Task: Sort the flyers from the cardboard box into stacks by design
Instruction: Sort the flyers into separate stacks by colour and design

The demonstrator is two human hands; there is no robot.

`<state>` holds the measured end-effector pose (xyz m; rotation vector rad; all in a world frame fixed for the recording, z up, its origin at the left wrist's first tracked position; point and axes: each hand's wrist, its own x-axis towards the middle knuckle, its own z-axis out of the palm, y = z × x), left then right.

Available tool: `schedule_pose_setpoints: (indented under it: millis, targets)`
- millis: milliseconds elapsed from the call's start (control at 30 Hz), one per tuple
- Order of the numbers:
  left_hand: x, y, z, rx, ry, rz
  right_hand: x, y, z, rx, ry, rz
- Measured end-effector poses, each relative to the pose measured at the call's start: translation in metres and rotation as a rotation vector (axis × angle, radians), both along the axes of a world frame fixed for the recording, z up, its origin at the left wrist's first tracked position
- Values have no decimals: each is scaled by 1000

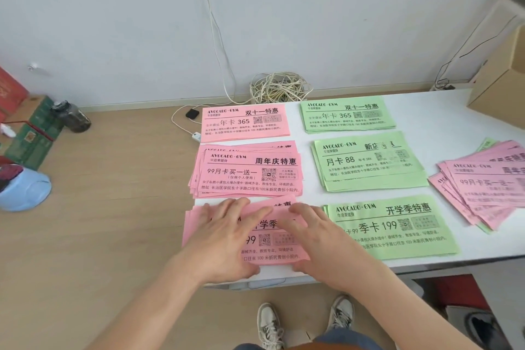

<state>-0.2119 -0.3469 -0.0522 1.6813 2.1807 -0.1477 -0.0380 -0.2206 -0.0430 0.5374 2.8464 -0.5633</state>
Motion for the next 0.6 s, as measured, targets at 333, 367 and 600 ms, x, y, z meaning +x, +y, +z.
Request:
schedule_pose_setpoints:
  millis: [333, 367, 600]
  targets:
    - [41, 68, 49, 317, -76, -36, 97, 79, 32, -12, 359, -485]
    - [53, 84, 52, 354, -102, -50, 113, 93, 34, -12, 343, -531]
    - [167, 209, 50, 352, -147, -228, 208, 190, 30, -52, 64, -740]
